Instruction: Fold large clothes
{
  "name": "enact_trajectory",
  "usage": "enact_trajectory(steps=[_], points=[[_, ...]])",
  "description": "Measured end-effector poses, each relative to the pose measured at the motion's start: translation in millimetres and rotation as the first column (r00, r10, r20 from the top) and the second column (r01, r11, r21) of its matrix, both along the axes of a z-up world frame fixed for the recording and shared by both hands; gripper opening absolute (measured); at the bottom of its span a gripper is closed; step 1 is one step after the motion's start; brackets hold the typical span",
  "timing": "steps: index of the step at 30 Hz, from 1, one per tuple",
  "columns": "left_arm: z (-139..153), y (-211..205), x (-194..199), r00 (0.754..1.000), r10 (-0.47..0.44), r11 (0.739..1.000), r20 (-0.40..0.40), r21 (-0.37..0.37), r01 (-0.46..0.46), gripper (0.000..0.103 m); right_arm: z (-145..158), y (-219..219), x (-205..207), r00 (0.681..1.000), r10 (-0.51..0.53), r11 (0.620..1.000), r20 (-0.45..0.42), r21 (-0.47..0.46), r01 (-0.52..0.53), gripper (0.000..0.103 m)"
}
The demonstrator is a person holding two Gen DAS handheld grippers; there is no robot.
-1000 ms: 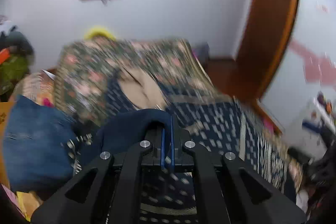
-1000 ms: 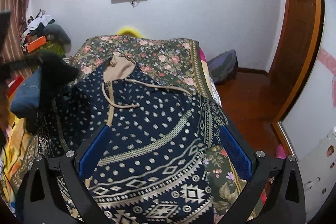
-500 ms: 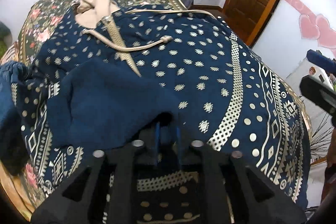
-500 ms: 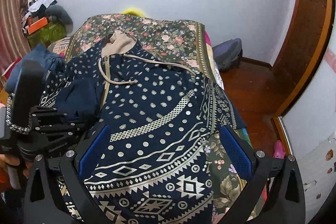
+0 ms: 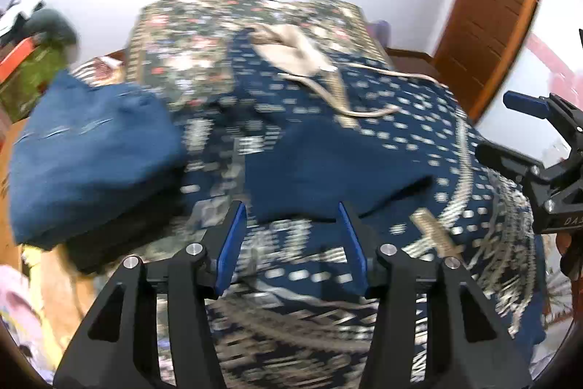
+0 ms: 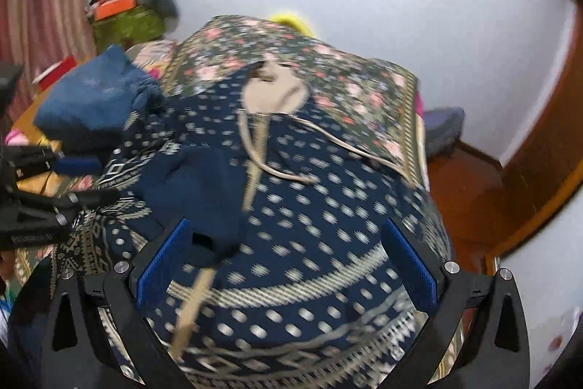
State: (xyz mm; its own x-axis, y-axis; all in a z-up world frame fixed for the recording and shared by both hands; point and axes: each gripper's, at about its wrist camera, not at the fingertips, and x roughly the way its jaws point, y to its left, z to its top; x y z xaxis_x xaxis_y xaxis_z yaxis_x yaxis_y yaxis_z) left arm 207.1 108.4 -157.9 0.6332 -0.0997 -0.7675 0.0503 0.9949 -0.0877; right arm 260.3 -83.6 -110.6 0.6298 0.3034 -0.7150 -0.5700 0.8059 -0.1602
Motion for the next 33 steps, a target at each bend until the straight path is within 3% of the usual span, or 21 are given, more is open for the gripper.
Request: enact_trajectory(steps=[9,11,17,20,24,31,33], points=[[-32.6,68.9,-20.5,0.989,0.130,0.991,-0.065,0.025,-0.129,0.052,-31.8,90.9,-2.2,0.969,0.216,0.970,-0.117,-0.084,-0.226,0.099],[-41.3,73.7,-23.2,0.987,0.137,0.991,-0.082,0.023,-0.135,0.052,-42.6,108.0,-0.6,0.958,0.245,0.959,-0.151,-0.108,-0.262,0.091],[-64.9,77.8,-27.3,0.984,0.129,0.992,-0.127,0.003,-0.129,0.052,-82.9,140.7,16.2,0.929,0.245,0.941,-0.277,-0.163,-0.297,0.068],[-78.7,73.7,-24.8,0.981,0.110,0.994,-0.159,-0.007,-0.112,0.052,-99.3,146.6,22.9,0.924,0.224,0.939,-0.310,-0.186,-0.290,0.067],[-94.5,66.4,-16.9,0.976,0.097,0.995,-0.196,-0.013,-0.101,0.052,-100.6,143.8,27.7,0.924,0.217,0.950,-0.313,-0.151,-0.275,0.064],[-100.1,70.9,-2.6,0.969,0.153,0.985,-0.192,-0.051,-0.166,0.054,-93.5,130.4,42.6,0.942,0.157,0.977,-0.297,-0.096,-0.193,0.012],[-100.5,72.8,-1.2,0.966,0.172,0.980,-0.196,-0.065,-0.187,0.054,-83.6,120.2,48.0,0.938,0.145,0.986,-0.315,-0.028,-0.161,0.011]])
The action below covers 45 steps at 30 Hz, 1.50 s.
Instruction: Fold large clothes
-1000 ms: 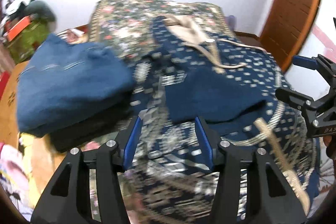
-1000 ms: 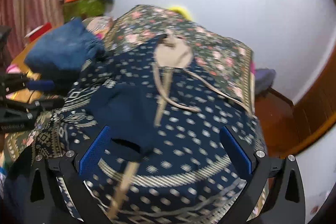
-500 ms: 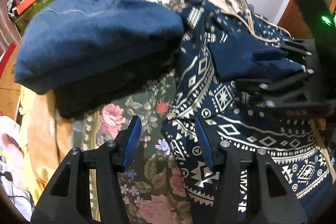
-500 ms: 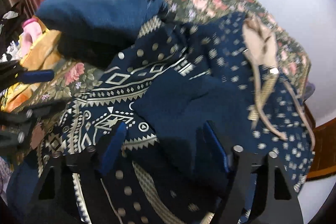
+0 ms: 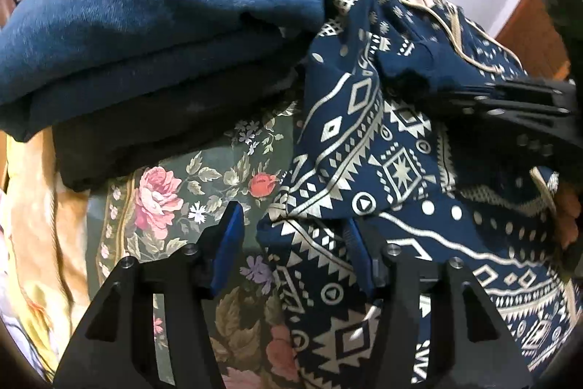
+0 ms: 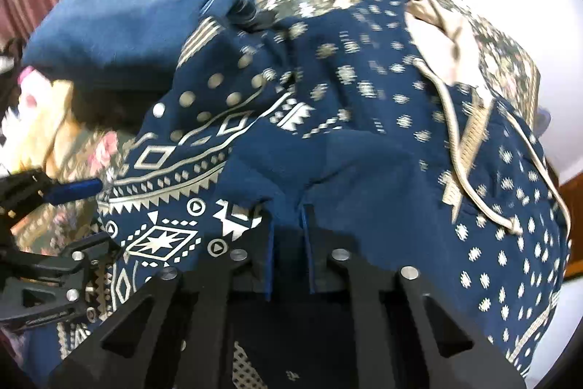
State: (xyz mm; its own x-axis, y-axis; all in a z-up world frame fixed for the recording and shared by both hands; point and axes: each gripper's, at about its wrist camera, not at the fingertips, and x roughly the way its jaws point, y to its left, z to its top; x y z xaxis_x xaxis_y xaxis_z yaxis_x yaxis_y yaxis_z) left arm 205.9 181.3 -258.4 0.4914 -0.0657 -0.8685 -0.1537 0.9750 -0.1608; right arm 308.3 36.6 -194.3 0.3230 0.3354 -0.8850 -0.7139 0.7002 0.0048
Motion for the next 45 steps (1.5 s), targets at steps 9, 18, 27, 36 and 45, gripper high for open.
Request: enact_trajectory(steps=[9,18,27,36,45], points=[[5.6,0.0,5.4,0.998,0.056,0.998,0.009,0.033,-0.057,0.054,89.2,-69.0,10.8,0.978,-0.169,0.963,0.126,0.234,0.136,0.010],[21.4,19.0,1.2,0.980,0.191,0.981,0.062,0.022,-0.192,0.054,135.9,-167.9,24.8,0.899,-0.408,0.866,0.158,0.379,0.327,0.010],[13.6,26.7,1.7,0.969,0.243,0.969,0.050,0.024,-0.245,0.057,87.9,-237.4,18.5,0.856,-0.517,0.811,0.014,0.327,0.485,0.010],[0.7,20.6,3.8,0.975,0.223,0.972,0.007,0.073,-0.223,0.058,37.3,-274.7,2.5,0.833,-0.537,0.801,-0.136,0.226,0.554,0.010],[10.4,1.5,-12.8,0.990,0.142,0.982,-0.025,0.132,-0.138,0.058,35.9,-297.5,-7.7,0.827,-0.535,0.804,-0.174,0.195,0.561,0.018]])
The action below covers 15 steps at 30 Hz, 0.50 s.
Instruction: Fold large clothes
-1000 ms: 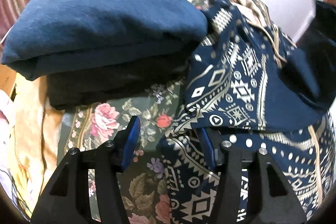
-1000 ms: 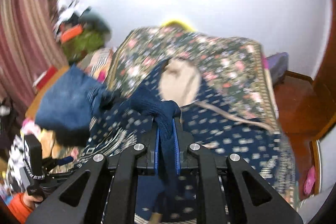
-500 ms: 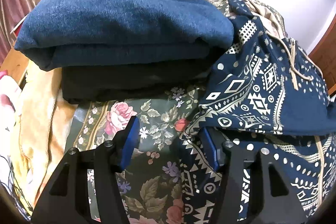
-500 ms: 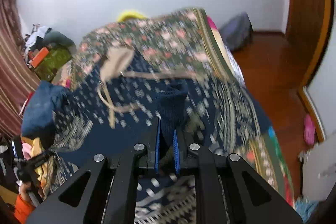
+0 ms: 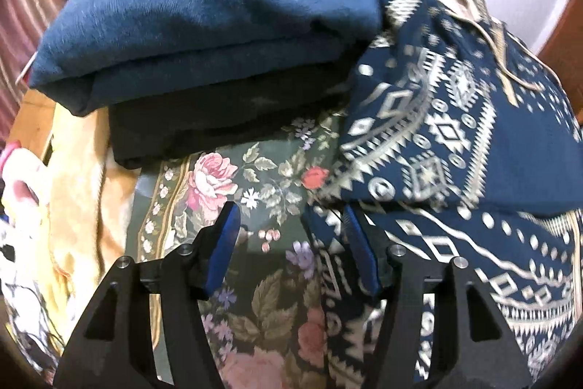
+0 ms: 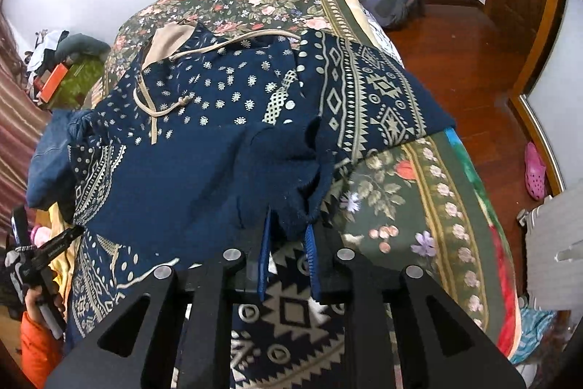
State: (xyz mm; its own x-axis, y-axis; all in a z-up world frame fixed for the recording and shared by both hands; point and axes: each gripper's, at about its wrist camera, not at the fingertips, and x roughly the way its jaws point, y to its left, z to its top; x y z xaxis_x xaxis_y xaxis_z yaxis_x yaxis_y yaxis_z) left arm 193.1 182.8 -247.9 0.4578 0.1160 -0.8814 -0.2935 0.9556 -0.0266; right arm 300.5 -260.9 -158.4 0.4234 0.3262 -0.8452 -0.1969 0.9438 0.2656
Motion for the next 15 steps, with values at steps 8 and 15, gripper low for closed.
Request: enact_trajectory(steps=[8,15], points=[[56.3,-33.7,-10.6,0.988,-0.122,0.988,0.090,0.101,0.113,0.058,30.9,-28.7,-2.2,0.995,-0.045,0.999,0.091,0.009,0.045,0.029],[101.9,-57.5,19.1,0.964,-0.151,0.988,0.220,0.067,0.139,0.061,47.0,-65.7,15.8,0.977,-0.149,0.988,0.155,0.050,0.143,0.042]])
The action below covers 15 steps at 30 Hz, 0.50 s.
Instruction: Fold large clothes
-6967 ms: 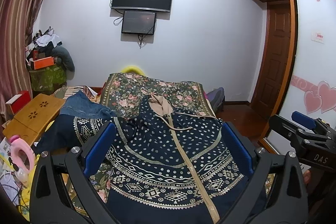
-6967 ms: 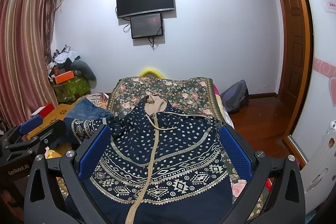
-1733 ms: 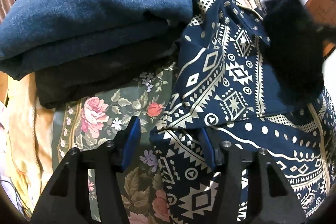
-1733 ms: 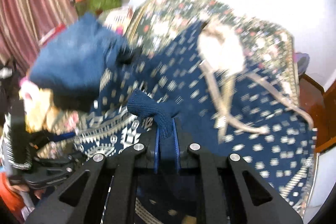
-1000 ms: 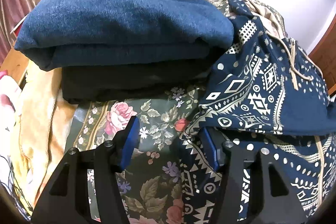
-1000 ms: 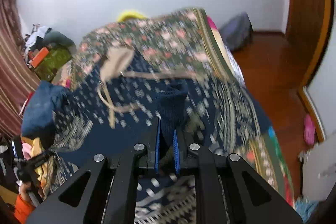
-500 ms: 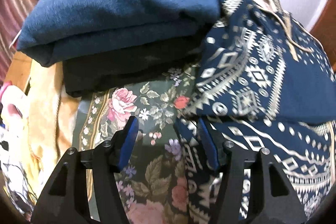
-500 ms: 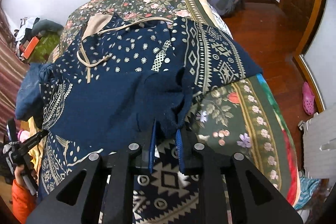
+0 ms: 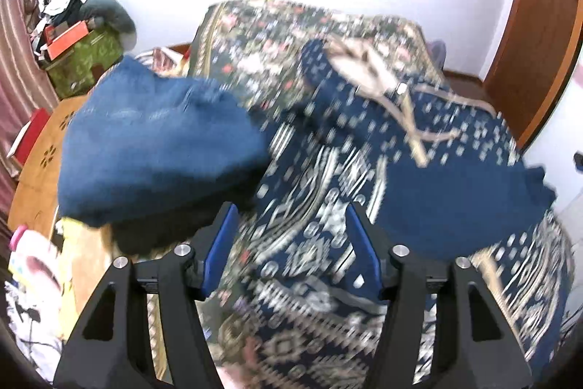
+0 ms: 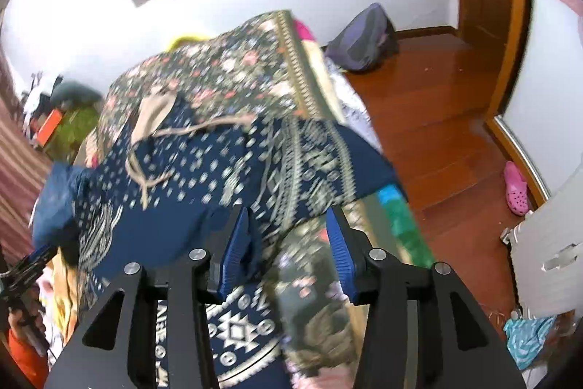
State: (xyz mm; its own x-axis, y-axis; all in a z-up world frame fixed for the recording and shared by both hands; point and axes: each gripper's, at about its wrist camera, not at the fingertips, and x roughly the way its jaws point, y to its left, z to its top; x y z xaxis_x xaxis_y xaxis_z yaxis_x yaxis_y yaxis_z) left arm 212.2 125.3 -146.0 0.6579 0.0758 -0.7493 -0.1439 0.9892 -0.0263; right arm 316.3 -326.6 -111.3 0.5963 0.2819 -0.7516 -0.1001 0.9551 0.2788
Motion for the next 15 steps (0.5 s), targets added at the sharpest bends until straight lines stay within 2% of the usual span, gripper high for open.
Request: enact_trajectory(steps=[5,8,11,15], points=[[4.7,-11.9,30.8,1.000,0.003,0.999,0.023,-0.045,-0.002,0.062,-17.1,-20.0,18.7,0.998,-0.054,0.998,-0.043,0.007,0.055,0.043],[-5.0,-17.3,44.9,1.000,0.000,0.996,-0.001,-0.091,0.000,0.062,-42.3,-31.4,33.1,0.991,-0.067,0.997,-0.117,0.039,0.072,0.044],[-20.1,-23.5,51.9,0.999,-0.009,0.992,-0.038,-0.129,0.004,0.062,-76.7,-39.9,52.3,0.971,-0.068,0.990,-0.227,0.107,0.095,0.044],[-41.1,-36.0,58.3,0.996,-0.036,0.992,-0.087,-0.128,0.025,0.062,-113.1,-49.9,74.6,0.935,-0.074,0.965,-0.346,0.210,0.154,0.044]])
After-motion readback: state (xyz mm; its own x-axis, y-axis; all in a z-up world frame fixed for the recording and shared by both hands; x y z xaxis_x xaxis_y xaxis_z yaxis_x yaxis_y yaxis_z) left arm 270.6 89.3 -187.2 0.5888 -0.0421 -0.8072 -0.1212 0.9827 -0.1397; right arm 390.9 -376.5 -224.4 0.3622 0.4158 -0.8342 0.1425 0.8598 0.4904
